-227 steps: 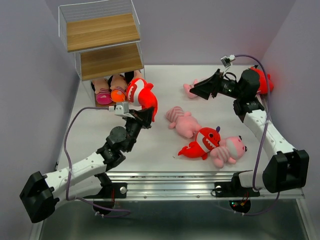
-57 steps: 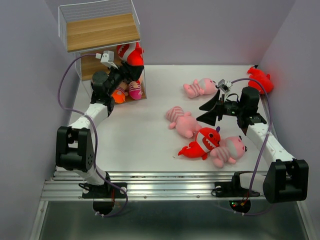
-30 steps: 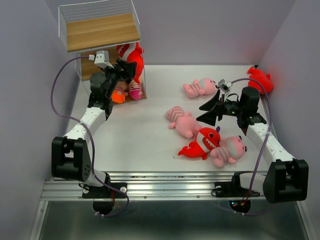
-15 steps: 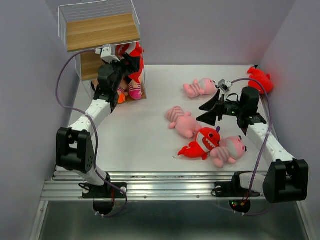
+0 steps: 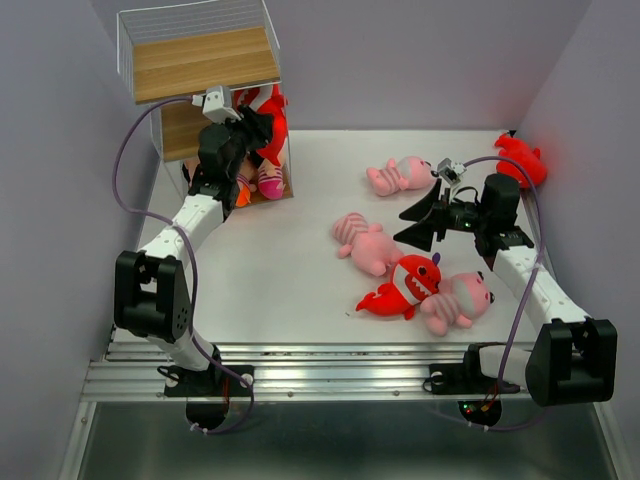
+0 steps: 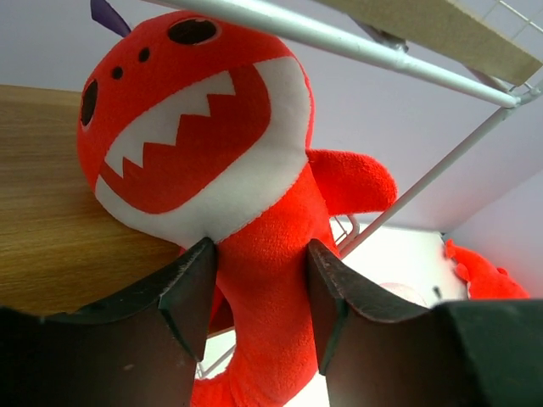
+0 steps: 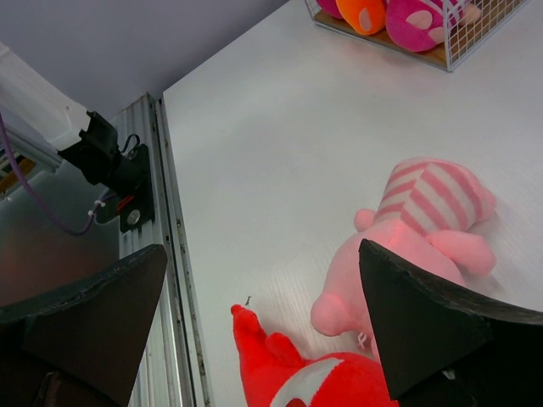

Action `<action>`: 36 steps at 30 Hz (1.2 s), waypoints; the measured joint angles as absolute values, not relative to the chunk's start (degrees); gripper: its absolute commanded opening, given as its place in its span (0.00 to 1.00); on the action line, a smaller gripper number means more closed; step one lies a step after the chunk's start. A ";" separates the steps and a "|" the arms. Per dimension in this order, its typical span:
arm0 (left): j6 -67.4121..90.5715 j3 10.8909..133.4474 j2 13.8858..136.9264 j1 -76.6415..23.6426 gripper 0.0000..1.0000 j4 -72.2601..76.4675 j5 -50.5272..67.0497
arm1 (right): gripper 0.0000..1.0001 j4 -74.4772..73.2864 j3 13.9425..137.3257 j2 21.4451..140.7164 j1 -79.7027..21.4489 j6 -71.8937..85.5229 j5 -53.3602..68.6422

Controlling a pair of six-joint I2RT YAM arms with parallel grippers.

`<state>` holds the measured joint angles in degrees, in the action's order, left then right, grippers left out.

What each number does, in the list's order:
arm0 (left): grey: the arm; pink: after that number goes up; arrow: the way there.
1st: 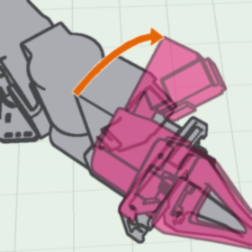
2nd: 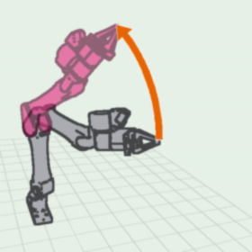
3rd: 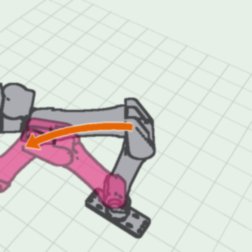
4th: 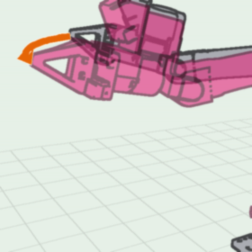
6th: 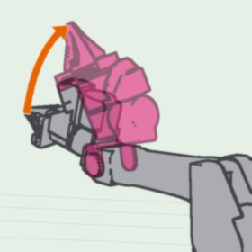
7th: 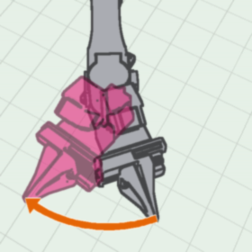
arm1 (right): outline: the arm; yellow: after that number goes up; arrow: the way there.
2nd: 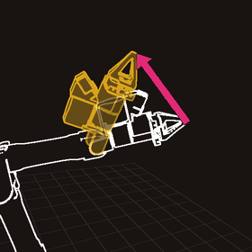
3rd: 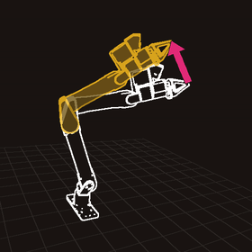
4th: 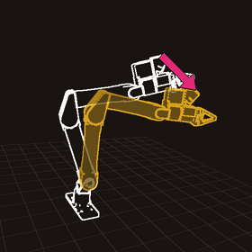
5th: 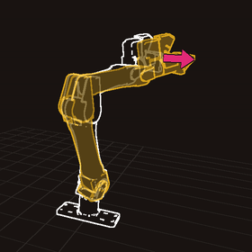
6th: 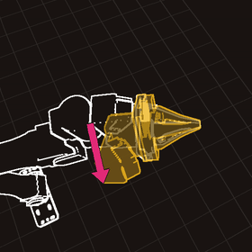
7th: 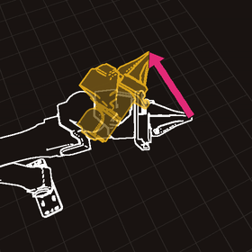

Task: Place and organize the stuffed toys onto the shelf
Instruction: Place the stuffed toy onto shelf

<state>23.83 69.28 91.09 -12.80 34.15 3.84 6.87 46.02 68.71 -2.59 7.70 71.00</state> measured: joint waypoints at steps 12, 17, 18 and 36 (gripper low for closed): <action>25.02 69.47 91.39 -12.53 0.17 35.03 6.66 | 1.00 6.85 46.02 68.71 -2.59 7.73 71.02; 26.28 69.43 91.39 -12.05 0.10 36.42 7.64 | 1.00 6.85 46.02 68.71 -2.52 7.70 71.02; 26.68 69.36 91.39 -11.90 0.10 37.10 7.99 | 1.00 6.85 46.02 68.71 -2.48 7.70 71.05; 38.04 64.71 91.72 -8.99 0.08 51.92 13.80 | 1.00 6.87 46.02 68.71 -1.93 7.73 71.40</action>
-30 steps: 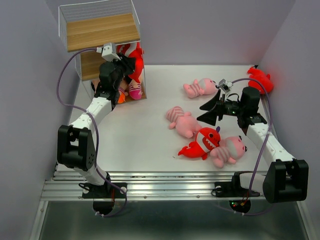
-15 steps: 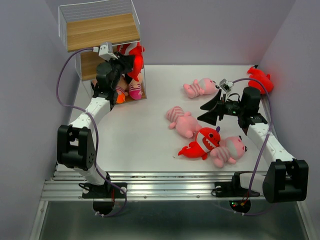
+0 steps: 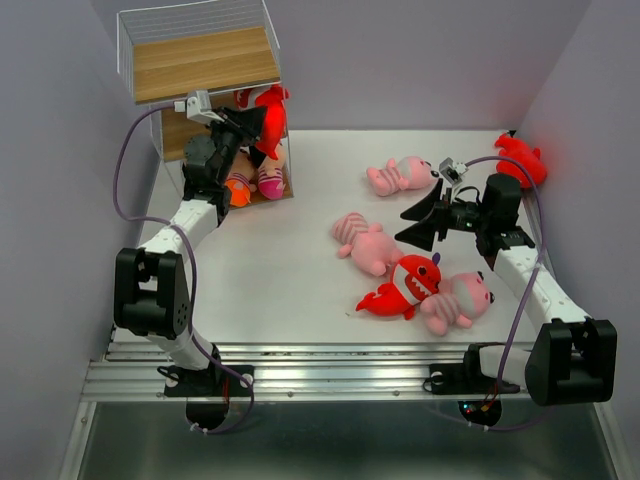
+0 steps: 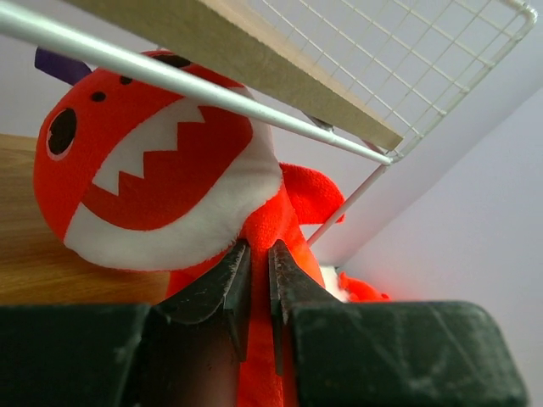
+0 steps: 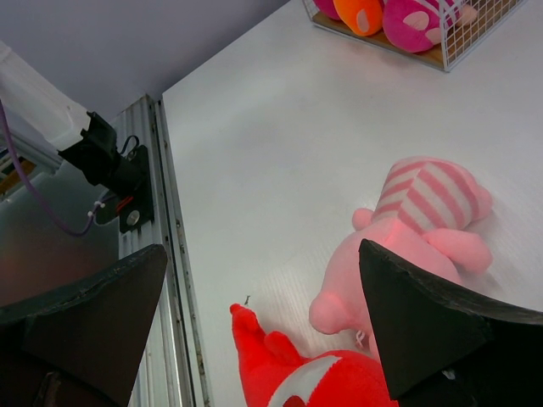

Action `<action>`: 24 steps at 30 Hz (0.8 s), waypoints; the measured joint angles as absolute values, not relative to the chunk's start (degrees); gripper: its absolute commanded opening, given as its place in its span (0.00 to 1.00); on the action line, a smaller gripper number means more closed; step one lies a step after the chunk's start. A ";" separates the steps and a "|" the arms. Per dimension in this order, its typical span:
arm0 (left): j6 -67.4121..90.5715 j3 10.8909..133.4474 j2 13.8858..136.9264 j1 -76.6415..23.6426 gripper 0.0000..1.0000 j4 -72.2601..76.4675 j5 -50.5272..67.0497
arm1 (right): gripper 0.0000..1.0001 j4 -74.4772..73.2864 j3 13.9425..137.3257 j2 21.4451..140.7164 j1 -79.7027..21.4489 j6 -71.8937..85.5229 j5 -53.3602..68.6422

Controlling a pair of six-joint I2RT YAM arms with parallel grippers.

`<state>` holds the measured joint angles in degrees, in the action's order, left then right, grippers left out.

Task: Place and organize the stuffed toys onto the shelf
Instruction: Place the stuffed toy onto shelf

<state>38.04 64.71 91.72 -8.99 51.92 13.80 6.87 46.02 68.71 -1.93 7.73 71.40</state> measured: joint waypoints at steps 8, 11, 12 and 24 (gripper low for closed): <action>43.20 63.33 92.82 -8.49 0.08 58.28 14.35 | 1.00 6.85 46.02 68.71 -1.93 7.73 71.44; 44.27 63.33 93.19 -8.51 0.08 59.22 14.37 | 1.00 6.85 46.02 68.71 -1.93 7.73 71.44; 44.77 63.31 93.34 -8.49 0.08 59.72 14.35 | 1.00 6.87 46.02 68.71 -1.93 7.73 71.46; 48.84 62.59 94.94 -8.16 0.09 63.68 14.35 | 1.00 6.85 46.02 68.71 -1.93 7.73 71.61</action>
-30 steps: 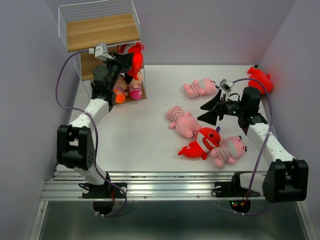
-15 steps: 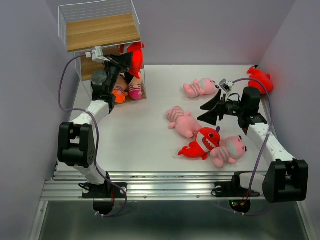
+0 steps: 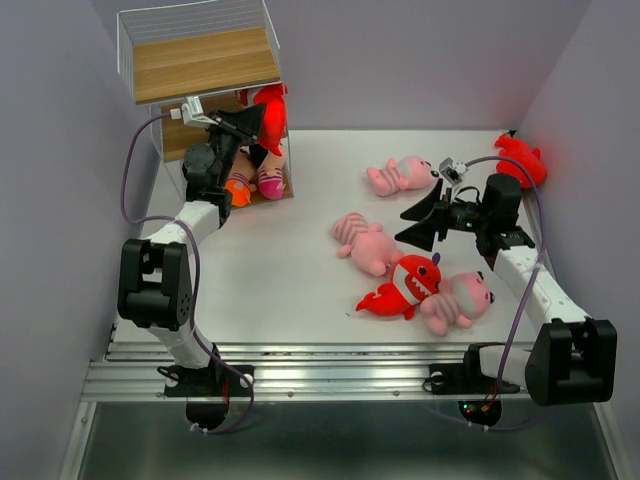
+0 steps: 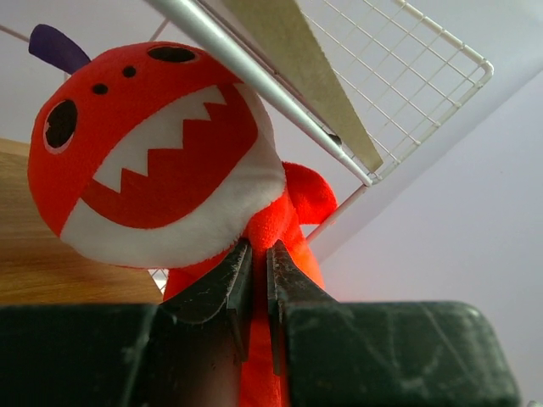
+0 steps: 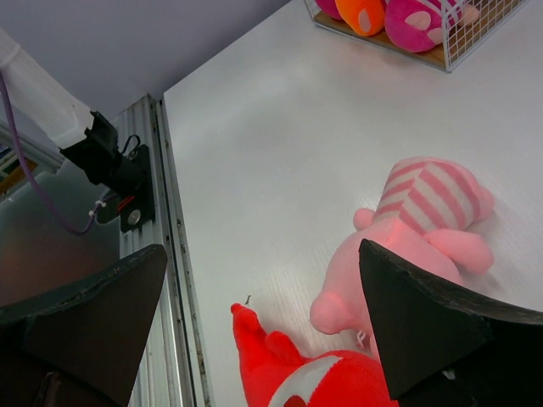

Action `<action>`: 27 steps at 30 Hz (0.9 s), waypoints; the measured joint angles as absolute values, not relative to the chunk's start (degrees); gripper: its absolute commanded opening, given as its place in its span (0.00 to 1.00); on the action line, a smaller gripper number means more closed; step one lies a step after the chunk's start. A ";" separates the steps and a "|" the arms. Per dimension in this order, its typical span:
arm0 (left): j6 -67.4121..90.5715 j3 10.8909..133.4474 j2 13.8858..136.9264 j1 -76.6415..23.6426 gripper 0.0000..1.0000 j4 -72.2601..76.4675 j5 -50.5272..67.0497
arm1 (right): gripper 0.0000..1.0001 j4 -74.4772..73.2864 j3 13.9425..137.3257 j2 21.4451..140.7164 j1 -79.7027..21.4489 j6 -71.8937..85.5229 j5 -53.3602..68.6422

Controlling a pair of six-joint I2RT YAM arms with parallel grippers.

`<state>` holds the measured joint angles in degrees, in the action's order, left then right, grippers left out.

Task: Place and organize the stuffed toys onto the shelf
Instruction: Place the stuffed toy onto shelf

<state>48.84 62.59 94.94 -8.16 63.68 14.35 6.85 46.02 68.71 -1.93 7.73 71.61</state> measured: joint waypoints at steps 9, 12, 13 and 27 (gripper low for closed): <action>50.68 62.59 95.72 -8.14 0.11 64.49 14.31 | 1.00 6.85 46.02 68.71 -1.48 7.73 71.61; 50.94 62.59 95.83 -8.12 0.11 64.47 14.13 | 1.00 6.87 46.02 68.71 -1.48 7.73 71.64; 51.00 62.59 95.88 -8.14 0.11 64.45 14.04 | 1.00 6.85 46.02 68.71 -1.48 7.73 71.64; 51.20 62.59 96.79 -8.10 0.28 61.21 12.45 | 1.00 6.87 46.02 68.71 -1.48 7.73 71.81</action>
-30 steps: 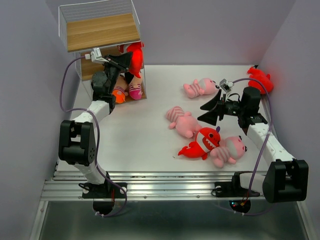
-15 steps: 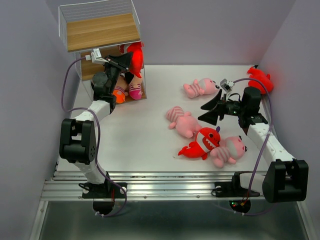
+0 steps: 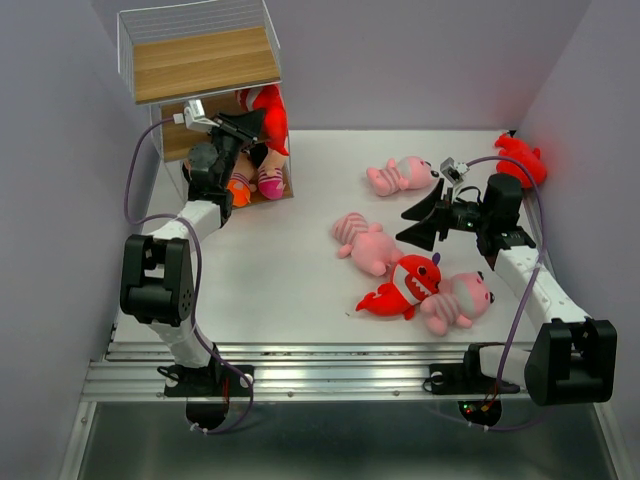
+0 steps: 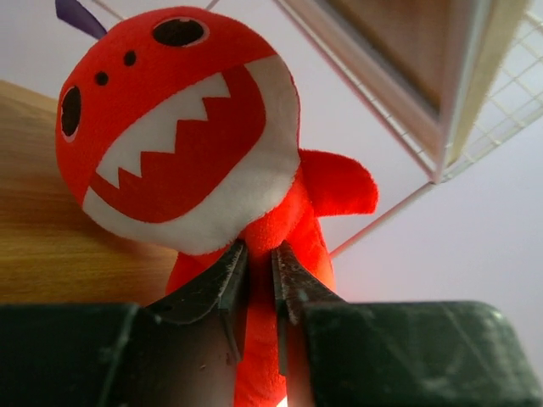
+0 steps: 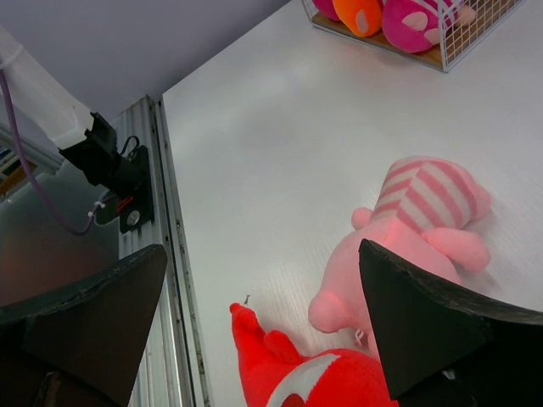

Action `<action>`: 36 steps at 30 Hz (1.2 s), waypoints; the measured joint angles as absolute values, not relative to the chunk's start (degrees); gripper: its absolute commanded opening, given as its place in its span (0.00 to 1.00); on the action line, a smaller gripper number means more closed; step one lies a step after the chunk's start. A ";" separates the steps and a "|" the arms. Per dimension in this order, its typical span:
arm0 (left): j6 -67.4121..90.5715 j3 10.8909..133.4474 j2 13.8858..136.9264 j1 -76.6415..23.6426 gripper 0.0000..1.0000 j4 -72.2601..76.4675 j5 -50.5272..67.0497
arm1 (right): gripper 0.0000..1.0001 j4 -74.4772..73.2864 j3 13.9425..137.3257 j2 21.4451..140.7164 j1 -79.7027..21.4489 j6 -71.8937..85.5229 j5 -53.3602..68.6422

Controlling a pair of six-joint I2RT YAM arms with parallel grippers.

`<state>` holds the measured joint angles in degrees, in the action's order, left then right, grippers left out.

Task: Place and organize the stuffed toys onto the shelf
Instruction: Place the stuffed toy onto shelf

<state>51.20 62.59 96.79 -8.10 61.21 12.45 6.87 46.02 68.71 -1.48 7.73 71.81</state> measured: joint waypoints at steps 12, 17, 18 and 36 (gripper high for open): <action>51.13 62.59 97.06 -7.81 0.75 56.07 11.31 | 1.00 6.85 46.02 68.71 -1.48 7.73 71.81; 50.59 62.61 95.98 -8.14 0.84 55.05 10.61 | 1.00 6.85 46.02 68.71 -1.48 7.73 71.81; 50.35 62.61 95.72 -8.21 0.86 54.61 10.35 | 1.00 6.85 46.02 68.71 -1.48 7.73 71.81; 47.16 62.30 91.92 -8.25 0.96 47.70 7.09 | 1.00 6.85 46.02 68.71 -1.02 7.73 71.83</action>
